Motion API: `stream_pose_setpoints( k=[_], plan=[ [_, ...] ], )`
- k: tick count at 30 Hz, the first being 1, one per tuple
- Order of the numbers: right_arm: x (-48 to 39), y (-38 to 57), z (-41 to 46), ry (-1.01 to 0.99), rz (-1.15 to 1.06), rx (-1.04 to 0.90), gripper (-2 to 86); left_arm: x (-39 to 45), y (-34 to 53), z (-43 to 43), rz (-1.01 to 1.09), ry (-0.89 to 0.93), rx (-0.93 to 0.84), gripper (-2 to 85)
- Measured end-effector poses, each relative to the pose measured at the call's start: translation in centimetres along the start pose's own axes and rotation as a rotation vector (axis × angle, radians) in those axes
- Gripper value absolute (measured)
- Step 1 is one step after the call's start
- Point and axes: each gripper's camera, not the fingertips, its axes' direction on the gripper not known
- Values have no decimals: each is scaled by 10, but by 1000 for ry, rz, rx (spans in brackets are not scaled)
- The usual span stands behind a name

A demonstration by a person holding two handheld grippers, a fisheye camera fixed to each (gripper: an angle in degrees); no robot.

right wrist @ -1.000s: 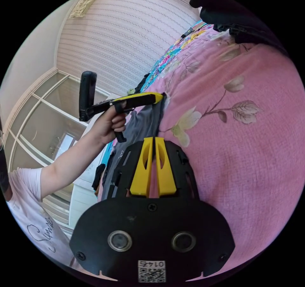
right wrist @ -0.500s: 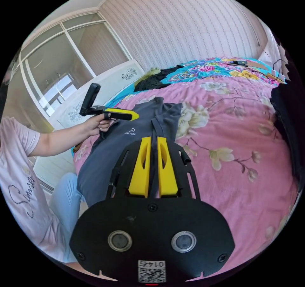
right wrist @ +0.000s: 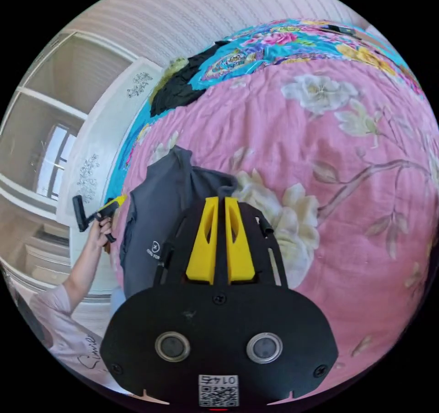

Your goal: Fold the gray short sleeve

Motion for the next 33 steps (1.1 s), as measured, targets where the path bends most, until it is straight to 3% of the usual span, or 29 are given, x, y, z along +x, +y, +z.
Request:
stream_pose_setpoints(
  k=[4, 6, 8, 10, 14, 19, 26, 33],
  plan=[
    [11, -7, -32, 35, 60, 140, 12, -18, -19, 8, -51, 64, -48, 136],
    [13, -14, -35, 47, 70, 133, 8, -16, -27, 7, -34, 39, -51, 105],
    [6, -25, -32, 78, 62, 108, 5, -9, -39, 4, 15, -4, -95, 8],
    [-5, -35, -33, 106, 40, 99, 4, -1, -48, -3, 65, 26, -119, -3],
    [-23, -61, -63, 113, 37, 182, 2, 8, -79, -46, 41, -63, -3, -9],
    [-45, -62, -110, 7, 4, 265, 3, -3, -92, -117, -83, 107, 184, -10],
    [-69, 55, -161, -122, -138, 205, 4, 36, 2, -238, 164, 205, 175, -10],
    [-36, 231, -128, -107, 25, 18, 3, 51, 145, -270, 158, 183, -29, -9]
  ],
)
